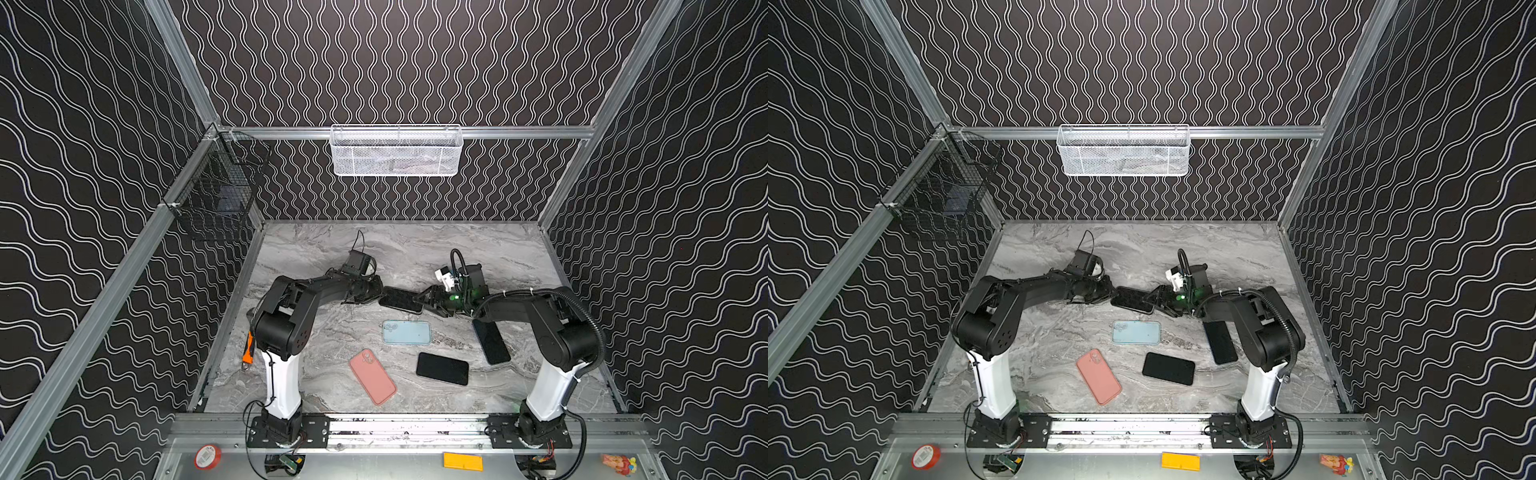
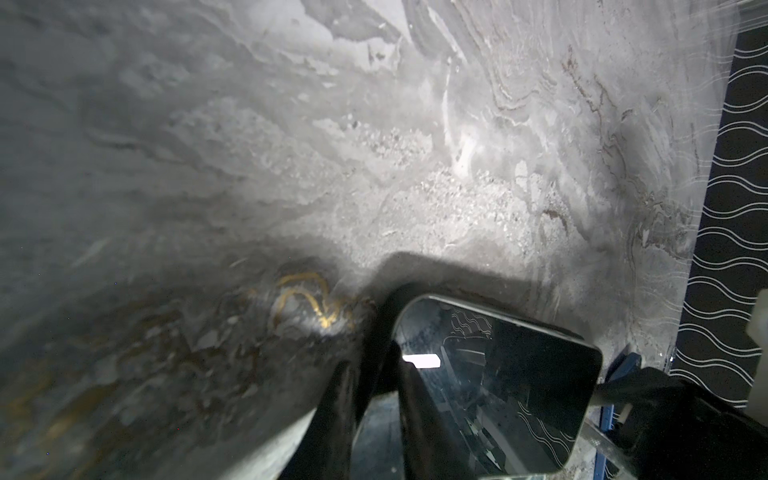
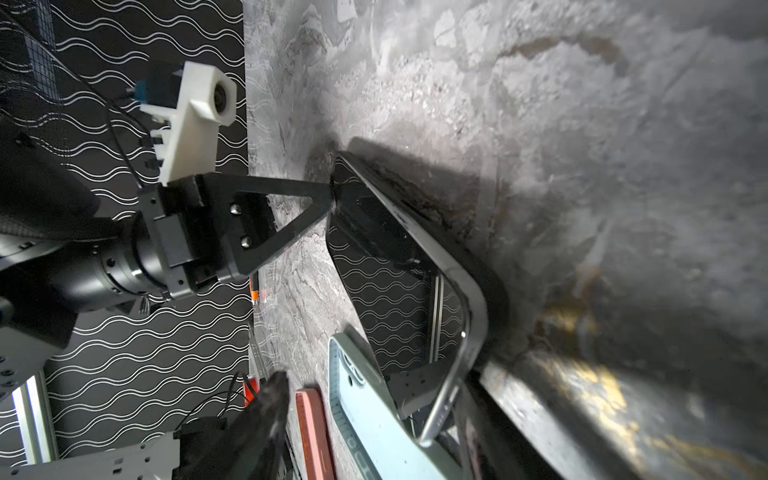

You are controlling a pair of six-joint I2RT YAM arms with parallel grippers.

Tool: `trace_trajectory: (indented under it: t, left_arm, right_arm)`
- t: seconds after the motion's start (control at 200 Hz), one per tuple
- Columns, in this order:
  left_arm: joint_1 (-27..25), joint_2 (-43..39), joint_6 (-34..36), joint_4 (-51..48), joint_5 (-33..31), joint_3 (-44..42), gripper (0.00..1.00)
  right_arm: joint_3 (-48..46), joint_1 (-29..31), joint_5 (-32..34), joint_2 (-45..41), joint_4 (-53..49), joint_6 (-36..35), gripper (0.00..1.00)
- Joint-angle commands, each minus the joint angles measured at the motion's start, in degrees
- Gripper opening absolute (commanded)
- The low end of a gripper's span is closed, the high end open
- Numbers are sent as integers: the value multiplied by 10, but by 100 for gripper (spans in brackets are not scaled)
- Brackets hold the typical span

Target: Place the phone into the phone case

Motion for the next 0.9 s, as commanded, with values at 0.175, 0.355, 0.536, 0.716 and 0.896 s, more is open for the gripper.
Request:
trace_trajectory:
  t: [0.175,0.355,0.536,0.716,0.896]
  left_arm:
    - [2,17,-18,-68,25,-15,24]
    - [2,16,-21,-69,25,-15,27]
    - [5,4,-23,-65,25,-19,42]
    - [15,-11,-23,-57,35,-22,68]
    - [23,-2,-12,-62,55,-9,80]
  right_arm:
    - [17,0,52,-10,-25,-37,65]
    - [35,0,107,-9,-86,-52,67]
    - [33,0,130,-12,-102,-51,70]
    - [34,0,133,-12,-115,-53,73]
    - [43,0,121,-1,-124,-52,75]
